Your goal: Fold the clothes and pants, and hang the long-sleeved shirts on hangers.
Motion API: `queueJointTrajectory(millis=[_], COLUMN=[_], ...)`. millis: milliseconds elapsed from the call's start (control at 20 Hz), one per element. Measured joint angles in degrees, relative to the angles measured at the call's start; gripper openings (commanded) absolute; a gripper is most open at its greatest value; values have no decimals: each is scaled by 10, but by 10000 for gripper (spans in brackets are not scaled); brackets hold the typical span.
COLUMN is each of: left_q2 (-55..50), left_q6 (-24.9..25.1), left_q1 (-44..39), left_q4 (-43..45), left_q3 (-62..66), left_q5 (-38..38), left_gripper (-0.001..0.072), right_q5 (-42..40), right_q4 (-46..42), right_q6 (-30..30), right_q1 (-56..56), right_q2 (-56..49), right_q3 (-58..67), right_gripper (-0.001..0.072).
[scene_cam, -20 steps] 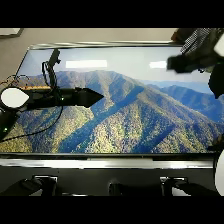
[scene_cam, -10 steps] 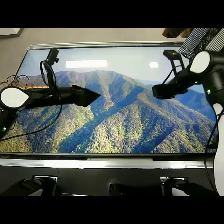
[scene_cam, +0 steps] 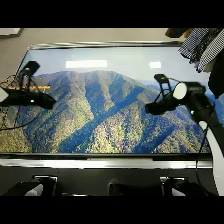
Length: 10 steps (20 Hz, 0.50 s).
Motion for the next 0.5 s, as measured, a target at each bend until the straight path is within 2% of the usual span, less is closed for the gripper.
queueJointTrajectory(millis=[250, 500], left_q2=[0, 0], left_q6=[-19, -23], left_q1=[90, 122], left_q4=[20, 25], left_q3=[-5, -6], left_q5=[-1, -1], left_gripper=[18, 18], right_q5=[-38, -43], right_q4=[-8, -13], right_q6=[3, 3], right_q1=[22, 26], right_q2=[2, 2], right_q3=[-27, -32], right_gripper=[17, 18])
